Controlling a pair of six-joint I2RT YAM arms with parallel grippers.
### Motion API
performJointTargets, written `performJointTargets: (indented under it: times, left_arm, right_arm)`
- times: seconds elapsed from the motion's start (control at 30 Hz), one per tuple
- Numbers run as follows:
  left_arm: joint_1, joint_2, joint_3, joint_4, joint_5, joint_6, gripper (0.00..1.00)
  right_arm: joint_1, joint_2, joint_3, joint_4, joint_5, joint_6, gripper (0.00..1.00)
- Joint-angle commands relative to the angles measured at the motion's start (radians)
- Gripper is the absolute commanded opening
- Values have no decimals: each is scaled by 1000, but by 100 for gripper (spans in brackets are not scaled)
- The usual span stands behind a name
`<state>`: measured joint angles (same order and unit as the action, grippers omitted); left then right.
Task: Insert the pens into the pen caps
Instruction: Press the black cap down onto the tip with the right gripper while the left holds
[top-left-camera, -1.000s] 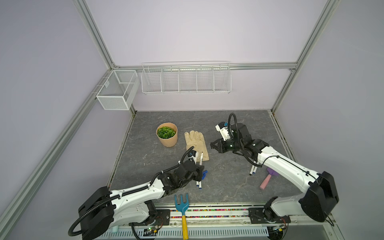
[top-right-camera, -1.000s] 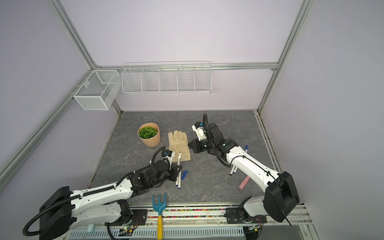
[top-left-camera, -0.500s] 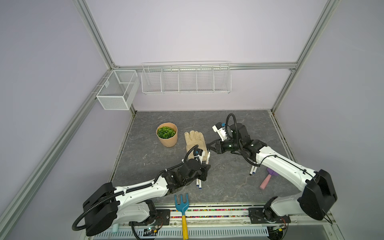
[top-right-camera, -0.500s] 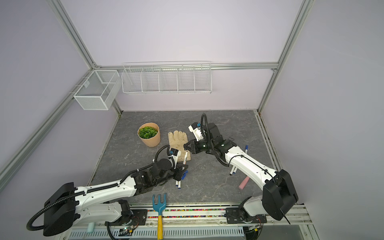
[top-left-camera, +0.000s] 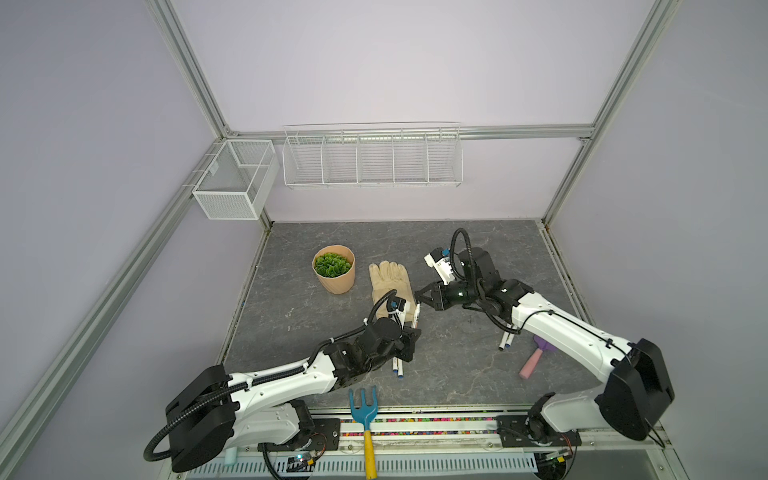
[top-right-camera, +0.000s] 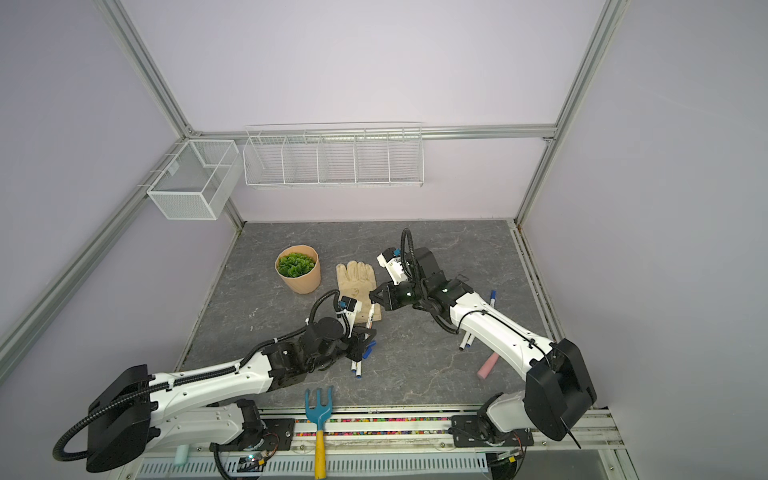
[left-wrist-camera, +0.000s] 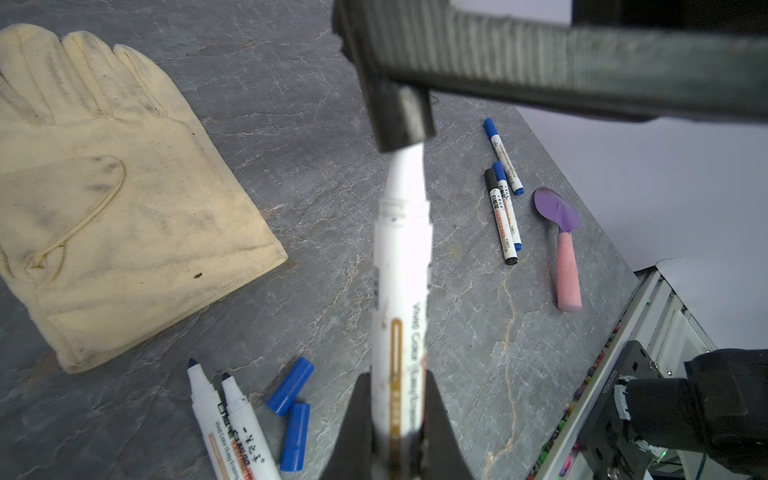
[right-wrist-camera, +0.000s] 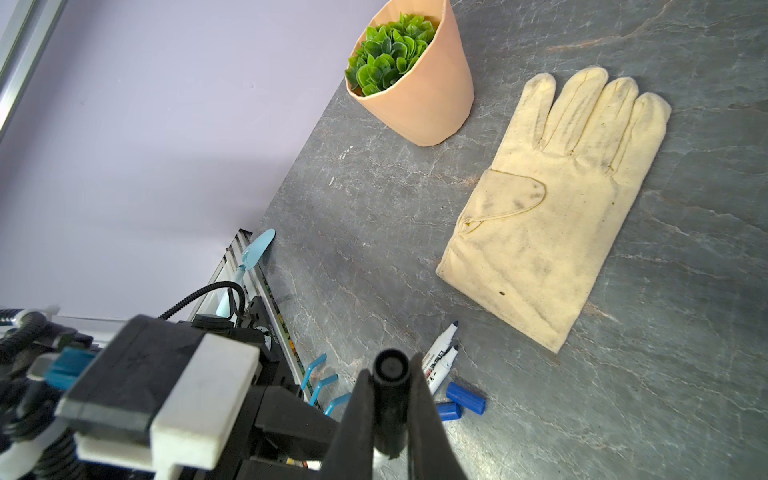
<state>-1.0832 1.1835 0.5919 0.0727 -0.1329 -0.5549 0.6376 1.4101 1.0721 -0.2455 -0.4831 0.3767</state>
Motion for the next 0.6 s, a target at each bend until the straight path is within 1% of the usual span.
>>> performJointTargets:
  times: [0.0, 0.17, 0.27, 0.57]
  left_arm:
    - [-5, -23, 8, 56, -16, 22, 0]
    - [-1, -55, 5, 188, -54, 39, 0]
    - [13, -75, 15, 257, -54, 54, 0]
    - [35, -86, 64, 305, -34, 98, 0]
  right_arm:
    - [6, -22, -9, -14, -58, -25, 7]
    - [-3, -48, 2, -55, -125, -26, 7]
    - [-12, -66, 3, -75, -163, -11, 7]
    - [-36, -58, 32, -191, -365, 3, 8]
